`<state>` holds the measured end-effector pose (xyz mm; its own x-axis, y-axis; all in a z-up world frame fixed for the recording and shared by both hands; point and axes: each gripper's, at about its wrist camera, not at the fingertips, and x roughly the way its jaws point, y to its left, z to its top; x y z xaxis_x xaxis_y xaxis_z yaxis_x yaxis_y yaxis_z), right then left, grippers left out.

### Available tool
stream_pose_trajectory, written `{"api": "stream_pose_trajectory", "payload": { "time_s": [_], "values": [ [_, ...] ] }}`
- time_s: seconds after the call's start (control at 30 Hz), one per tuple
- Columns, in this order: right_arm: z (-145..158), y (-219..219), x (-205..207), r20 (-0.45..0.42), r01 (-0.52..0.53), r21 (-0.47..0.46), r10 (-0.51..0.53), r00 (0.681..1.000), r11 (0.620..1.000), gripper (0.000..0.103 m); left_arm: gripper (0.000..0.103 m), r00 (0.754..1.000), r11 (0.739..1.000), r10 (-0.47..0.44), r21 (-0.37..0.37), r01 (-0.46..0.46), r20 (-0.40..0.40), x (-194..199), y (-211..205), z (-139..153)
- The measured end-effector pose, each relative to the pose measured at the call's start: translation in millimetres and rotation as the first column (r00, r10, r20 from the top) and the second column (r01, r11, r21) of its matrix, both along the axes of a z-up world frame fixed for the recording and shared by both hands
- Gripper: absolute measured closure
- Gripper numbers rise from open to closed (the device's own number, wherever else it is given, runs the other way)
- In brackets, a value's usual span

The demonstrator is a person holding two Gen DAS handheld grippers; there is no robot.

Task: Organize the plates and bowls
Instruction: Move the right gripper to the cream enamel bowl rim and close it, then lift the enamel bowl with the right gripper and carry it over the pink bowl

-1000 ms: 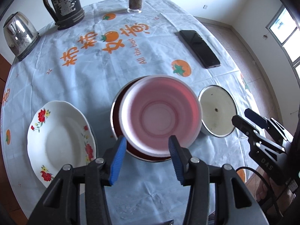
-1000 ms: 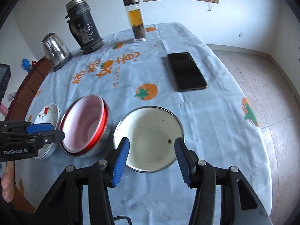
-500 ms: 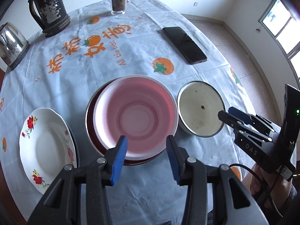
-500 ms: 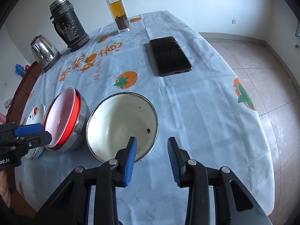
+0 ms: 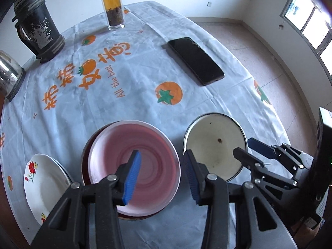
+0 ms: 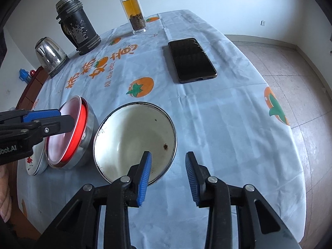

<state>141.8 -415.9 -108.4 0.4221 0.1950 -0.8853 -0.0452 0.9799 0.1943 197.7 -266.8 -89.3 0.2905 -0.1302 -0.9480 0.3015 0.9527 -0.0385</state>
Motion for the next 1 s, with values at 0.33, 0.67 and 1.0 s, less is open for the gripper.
{"api": "stream_pose_trajectory", "payload": {
  "time_s": [0.33,0.67,1.0],
  "values": [
    [-5,-1,2,-0.006,-0.003,0.006,0.003,1.0,1.0,0.068,0.061,0.999,0.999,0.041,0.028,-0.04,-0.033,3,10,-15],
    [-8,-1,6,-0.017,-0.019,0.022,0.02,1.0,1.0,0.092,0.061,1.0,0.999,0.009,-0.037,-0.01,-0.023,-7,-3,3],
    [-6,-16,0,-0.014,0.02,0.014,-0.02,1.0,1.0,0.095,0.085,0.992,0.995,-0.053,-0.087,0.044,-0.111,-19,-20,-13]
  ]
}}
